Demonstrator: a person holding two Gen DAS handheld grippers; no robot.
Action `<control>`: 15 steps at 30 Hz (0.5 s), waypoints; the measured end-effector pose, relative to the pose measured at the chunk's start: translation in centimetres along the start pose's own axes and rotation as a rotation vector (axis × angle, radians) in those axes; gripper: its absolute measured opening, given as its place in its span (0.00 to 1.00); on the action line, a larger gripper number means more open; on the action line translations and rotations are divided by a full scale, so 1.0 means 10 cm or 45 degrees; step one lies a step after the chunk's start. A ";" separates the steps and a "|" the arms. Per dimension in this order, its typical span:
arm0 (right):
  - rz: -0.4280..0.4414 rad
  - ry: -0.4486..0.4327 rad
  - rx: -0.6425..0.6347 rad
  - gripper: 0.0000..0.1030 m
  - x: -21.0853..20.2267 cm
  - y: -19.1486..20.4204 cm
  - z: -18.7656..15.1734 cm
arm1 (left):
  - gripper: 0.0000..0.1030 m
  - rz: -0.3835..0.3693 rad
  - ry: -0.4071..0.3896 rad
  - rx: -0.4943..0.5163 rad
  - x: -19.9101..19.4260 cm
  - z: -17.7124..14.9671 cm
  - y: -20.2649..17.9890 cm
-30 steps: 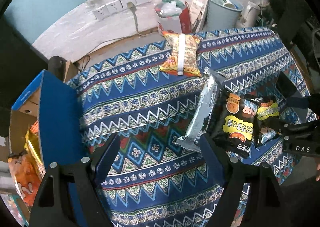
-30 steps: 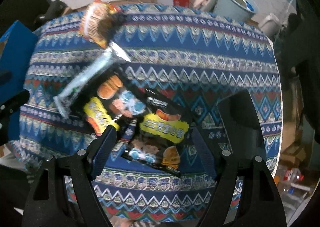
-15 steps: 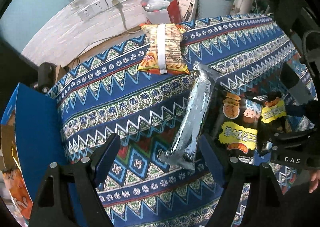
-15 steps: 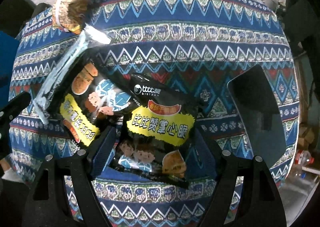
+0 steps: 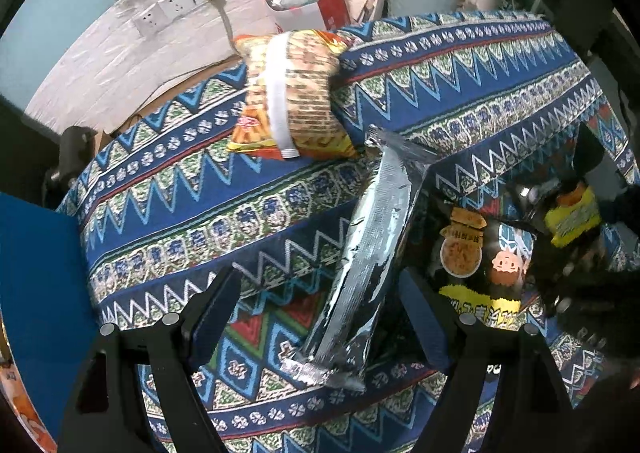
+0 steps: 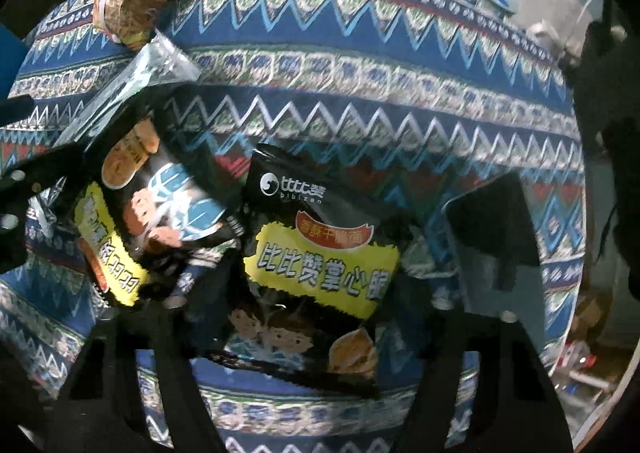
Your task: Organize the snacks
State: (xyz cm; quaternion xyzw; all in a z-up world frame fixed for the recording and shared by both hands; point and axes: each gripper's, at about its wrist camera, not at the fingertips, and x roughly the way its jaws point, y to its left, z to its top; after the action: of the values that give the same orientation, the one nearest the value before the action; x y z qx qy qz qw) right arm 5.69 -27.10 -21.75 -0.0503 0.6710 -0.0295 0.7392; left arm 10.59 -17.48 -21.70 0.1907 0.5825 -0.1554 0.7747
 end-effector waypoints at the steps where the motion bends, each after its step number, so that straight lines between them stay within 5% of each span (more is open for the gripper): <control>1: 0.000 -0.008 0.000 0.57 -0.02 -0.02 0.02 | 0.80 0.003 0.004 0.005 0.02 0.01 -0.02; 15: 0.098 -0.147 0.042 0.57 -0.50 -0.43 0.24 | 0.76 -0.052 0.038 -0.013 0.21 0.15 -0.06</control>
State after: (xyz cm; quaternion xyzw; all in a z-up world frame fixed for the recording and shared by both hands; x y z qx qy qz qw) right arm 7.73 -30.69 -16.06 -0.0137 0.6281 -0.0091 0.7779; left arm 12.12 -18.74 -23.44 0.1772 0.5987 -0.1652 0.7635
